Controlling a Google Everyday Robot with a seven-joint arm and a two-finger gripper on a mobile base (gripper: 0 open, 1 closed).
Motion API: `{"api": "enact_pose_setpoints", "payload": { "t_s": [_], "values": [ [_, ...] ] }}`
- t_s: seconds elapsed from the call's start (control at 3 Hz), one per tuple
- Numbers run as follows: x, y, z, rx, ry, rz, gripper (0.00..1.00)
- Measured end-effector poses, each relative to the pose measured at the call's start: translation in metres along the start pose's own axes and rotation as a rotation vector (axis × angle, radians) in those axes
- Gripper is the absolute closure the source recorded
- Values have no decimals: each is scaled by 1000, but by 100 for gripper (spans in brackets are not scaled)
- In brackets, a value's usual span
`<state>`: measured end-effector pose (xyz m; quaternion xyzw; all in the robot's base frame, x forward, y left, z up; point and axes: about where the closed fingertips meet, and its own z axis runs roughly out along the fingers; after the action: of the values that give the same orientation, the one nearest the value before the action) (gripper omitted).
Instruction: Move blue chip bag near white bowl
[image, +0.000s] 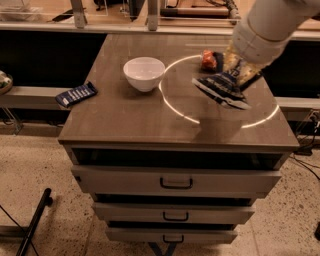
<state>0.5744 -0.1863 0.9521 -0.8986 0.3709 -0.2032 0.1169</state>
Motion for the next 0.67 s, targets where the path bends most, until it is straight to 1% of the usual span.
{"api": "enact_pose_setpoints", "payload": {
  "t_s": [0.33, 0.67],
  "values": [
    [-17, -33, 11, 30, -37, -23, 100],
    [-31, -60, 32, 49, -75, -8, 100]
  ]
}}
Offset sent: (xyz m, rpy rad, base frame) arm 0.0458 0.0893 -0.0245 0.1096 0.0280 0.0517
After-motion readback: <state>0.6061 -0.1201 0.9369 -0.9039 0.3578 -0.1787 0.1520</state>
